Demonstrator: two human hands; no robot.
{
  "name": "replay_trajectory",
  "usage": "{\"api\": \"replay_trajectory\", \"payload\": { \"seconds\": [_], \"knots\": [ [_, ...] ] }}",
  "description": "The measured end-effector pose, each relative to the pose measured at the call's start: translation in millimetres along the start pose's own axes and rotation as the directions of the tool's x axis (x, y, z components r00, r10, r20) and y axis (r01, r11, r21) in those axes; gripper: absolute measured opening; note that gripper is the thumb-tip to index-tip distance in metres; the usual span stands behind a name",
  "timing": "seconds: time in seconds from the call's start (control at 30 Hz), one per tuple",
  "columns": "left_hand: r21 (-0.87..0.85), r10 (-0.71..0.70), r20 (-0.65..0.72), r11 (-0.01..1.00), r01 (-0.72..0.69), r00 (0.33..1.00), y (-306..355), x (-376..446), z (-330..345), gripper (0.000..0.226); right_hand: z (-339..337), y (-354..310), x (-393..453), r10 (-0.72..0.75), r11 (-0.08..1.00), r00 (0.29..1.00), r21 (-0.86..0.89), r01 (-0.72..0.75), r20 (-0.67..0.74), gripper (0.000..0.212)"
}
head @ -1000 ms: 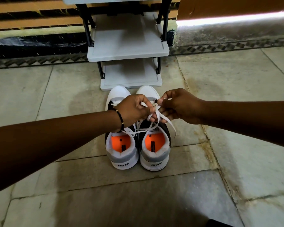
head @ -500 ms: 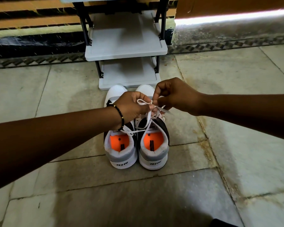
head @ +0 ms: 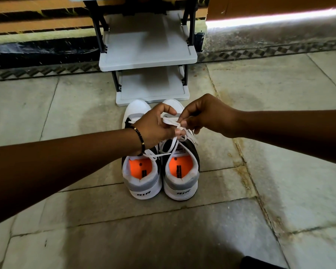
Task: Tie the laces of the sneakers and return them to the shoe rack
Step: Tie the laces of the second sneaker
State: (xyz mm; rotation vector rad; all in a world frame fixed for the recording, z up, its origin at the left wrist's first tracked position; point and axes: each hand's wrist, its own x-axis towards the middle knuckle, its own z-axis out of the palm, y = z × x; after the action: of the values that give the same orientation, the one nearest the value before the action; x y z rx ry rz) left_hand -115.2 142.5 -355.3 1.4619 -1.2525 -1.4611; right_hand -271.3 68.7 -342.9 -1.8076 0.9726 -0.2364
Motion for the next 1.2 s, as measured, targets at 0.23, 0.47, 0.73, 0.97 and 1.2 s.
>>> {"api": "replay_trajectory", "payload": {
  "seconds": [0.23,0.47,0.73,0.97,1.2],
  "knots": [
    [-0.108,-0.097,0.115,0.988,0.109,0.989,-7,6,-8,0.016,1,0,0,-0.058,0.998,0.996,0.001,0.058,0.067,0.011],
    [-0.187,-0.219,0.176,0.950,0.251,0.960,-2,8,-7,0.019,-10,-9,-1,-0.452,0.698,0.867,-0.522,0.491,0.211,0.017],
    [-0.076,-0.075,0.020,0.994,0.076,0.997,-5,9,-5,0.032,-6,-9,-1,-0.353,0.695,0.918,-0.606,0.387,0.181,0.007],
    [-0.010,-0.016,-0.021,1.000,0.016,1.000,-2,7,-5,0.027,0,-9,-3,-0.209,0.780,0.974,-0.585,0.222,0.090,0.017],
    [0.358,0.090,-0.012,0.930,-0.079,0.996,0,7,-1,0.021,3,-13,-5,-0.223,0.652,0.970,-0.724,0.225,0.101,0.017]
  ]
}}
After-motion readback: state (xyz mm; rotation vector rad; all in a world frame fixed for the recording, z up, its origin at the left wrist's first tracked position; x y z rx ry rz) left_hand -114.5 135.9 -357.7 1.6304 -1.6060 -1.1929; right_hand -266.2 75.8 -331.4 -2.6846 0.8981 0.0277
